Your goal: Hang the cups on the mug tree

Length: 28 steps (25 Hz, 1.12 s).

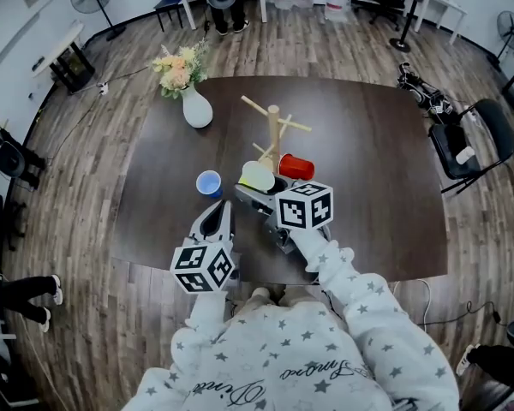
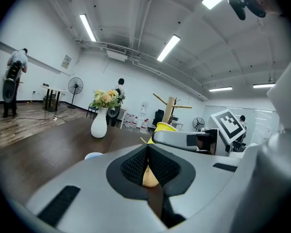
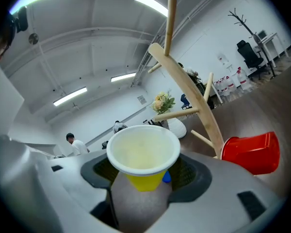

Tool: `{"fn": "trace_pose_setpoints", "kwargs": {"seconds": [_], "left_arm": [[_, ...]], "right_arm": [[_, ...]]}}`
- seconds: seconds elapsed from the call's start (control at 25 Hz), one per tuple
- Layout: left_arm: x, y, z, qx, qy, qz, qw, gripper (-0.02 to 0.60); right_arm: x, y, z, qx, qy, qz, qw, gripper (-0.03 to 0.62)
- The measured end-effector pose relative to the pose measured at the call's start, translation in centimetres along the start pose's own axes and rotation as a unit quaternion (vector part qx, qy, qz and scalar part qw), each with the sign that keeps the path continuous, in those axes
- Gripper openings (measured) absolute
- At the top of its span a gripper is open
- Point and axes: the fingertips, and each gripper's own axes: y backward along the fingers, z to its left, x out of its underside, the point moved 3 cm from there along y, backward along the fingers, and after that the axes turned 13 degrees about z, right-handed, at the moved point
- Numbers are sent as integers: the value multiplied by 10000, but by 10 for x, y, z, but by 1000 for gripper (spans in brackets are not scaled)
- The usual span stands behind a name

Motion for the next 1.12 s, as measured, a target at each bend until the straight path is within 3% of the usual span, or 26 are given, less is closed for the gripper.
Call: {"fn": "trace_pose_setpoints", "kwargs": {"seconds": [0.52, 1.12], "left_arm": [[-1, -3, -6, -288, 115, -96, 9995, 25], [-8, -4, -16, -591, 49, -149, 9981, 25]], "right_arm": [[-24, -2, -6, -794, -622, -71, 9949, 302], [-37, 6, -25, -1808, -1763, -48, 9676, 302]]}}
